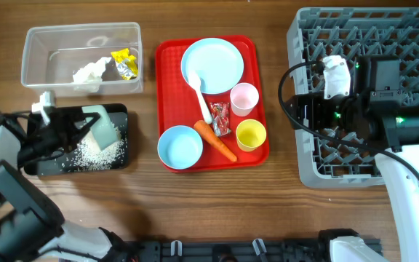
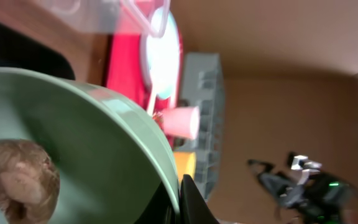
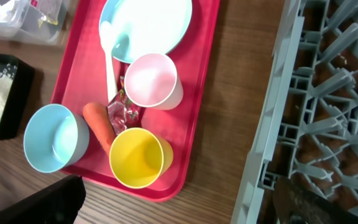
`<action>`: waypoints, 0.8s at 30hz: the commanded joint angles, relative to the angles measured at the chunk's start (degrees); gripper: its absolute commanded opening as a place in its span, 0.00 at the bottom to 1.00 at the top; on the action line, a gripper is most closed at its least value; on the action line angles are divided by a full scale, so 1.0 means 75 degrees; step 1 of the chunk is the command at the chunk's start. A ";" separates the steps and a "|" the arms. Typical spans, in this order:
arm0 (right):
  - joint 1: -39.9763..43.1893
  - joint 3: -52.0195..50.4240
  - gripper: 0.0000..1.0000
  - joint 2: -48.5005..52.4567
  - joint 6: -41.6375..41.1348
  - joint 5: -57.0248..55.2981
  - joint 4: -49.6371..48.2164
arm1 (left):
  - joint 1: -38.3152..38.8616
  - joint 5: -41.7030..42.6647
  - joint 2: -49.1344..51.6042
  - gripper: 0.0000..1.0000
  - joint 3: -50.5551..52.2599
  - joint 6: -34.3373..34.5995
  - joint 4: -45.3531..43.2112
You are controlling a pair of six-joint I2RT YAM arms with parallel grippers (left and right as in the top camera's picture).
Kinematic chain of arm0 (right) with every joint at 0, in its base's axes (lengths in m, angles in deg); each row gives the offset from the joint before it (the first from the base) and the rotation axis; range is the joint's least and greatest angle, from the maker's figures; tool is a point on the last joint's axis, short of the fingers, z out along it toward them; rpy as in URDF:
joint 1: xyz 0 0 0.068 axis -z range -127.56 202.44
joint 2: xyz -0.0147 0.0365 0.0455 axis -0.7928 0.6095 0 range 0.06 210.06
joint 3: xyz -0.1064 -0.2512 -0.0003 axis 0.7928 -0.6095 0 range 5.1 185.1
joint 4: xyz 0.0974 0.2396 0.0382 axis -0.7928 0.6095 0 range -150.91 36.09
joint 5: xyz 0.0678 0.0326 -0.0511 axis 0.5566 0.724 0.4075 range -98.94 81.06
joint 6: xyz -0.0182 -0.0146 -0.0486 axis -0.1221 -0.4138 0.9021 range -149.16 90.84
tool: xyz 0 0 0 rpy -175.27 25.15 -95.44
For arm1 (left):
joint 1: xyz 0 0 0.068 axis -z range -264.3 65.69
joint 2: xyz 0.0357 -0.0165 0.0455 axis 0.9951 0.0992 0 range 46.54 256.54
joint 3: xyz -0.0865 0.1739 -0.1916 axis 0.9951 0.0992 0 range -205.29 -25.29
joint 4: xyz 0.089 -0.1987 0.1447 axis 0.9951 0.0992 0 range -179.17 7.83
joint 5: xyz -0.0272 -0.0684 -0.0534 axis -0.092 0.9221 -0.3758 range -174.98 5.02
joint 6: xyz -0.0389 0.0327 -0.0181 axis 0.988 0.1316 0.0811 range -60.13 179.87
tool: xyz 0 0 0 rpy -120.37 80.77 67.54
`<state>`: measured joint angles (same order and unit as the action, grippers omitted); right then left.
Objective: Sort waste into correct bins and load items into the dishwasher rack
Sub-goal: 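Tip the green bowl, dumping the food scrap onto the black tray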
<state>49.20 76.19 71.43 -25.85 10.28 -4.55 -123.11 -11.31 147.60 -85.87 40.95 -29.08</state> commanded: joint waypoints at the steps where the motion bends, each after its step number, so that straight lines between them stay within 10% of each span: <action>1: -0.0029 0.0105 1.00 0.0073 0.0163 -0.0055 0.0032 | -0.0291 0.1772 0.0621 0.04 0.0070 -0.0627 -0.0044; 17: -0.0029 0.0105 1.00 0.0073 0.0157 -0.0055 -0.0073 | 0.0175 0.2087 0.0248 0.04 -0.0268 -0.0656 0.0017; 24: -0.0029 0.0105 1.00 0.0073 0.0137 -0.0052 -0.0087 | 0.3101 -0.2259 -0.0991 0.04 -0.2049 0.0880 -0.0527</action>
<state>49.20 76.19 71.43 -25.85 10.28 -4.81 -110.28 -8.54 144.75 -95.68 39.64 -30.41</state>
